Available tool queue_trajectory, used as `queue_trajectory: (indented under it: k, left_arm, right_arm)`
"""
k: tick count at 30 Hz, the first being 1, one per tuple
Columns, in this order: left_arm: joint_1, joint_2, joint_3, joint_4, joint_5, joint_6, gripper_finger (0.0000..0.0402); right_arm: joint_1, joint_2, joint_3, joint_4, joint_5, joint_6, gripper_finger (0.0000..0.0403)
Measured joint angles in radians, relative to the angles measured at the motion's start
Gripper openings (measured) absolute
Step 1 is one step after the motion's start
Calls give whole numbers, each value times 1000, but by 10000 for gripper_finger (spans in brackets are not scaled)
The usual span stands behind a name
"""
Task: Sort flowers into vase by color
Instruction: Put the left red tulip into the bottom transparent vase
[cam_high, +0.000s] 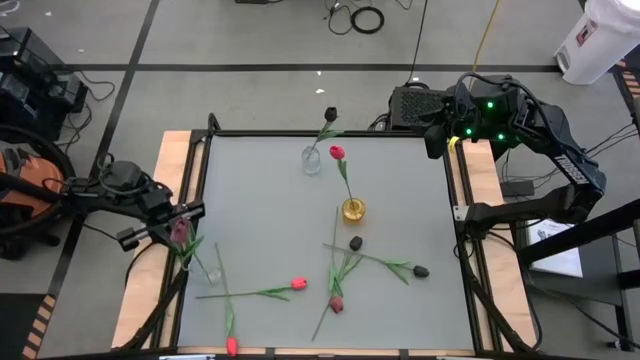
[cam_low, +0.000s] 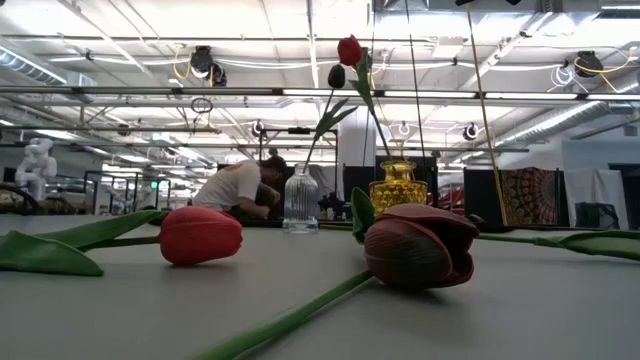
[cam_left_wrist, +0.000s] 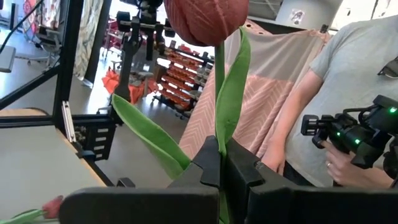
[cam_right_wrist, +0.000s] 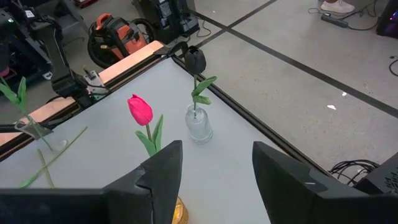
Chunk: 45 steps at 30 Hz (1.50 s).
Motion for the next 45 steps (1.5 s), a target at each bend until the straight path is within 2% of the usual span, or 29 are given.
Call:
queue_trajectory:
  k: [11,26,45]
  left_arm:
    - [0,0,0,-2,-8,-50,45]
    - [0,0,1,-104,-31,2,96]
    - [1,0,1,-104,-22,-44,101]
  right_arm:
    - [0,0,0,0,0,0,187]
    - [0,0,0,0,0,0,187]
    - [0,0,0,0,0,0,187]
